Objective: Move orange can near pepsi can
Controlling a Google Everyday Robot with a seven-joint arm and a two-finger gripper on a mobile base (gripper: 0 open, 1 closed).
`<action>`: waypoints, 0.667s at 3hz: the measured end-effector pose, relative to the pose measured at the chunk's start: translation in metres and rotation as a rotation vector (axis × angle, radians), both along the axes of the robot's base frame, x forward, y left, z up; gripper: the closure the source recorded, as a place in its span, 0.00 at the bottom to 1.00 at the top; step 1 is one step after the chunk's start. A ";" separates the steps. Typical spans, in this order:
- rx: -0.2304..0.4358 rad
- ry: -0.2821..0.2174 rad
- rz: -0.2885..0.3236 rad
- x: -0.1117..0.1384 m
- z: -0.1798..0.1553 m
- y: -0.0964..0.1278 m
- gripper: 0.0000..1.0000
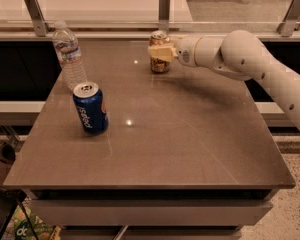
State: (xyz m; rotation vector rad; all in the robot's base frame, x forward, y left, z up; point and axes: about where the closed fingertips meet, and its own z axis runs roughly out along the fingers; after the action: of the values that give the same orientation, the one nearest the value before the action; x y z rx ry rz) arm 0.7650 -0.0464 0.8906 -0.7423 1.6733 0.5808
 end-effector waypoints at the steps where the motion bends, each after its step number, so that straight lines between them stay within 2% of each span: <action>1: 0.000 0.001 0.004 0.000 -0.001 0.003 1.00; 2: 0.000 0.001 0.004 0.000 -0.001 0.003 1.00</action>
Offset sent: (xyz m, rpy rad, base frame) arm -0.0001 0.0026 -0.0006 0.0004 0.0009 0.0037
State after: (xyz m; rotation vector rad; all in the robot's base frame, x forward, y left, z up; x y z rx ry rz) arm 0.7649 -0.0435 0.8899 -0.7453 1.6729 0.5845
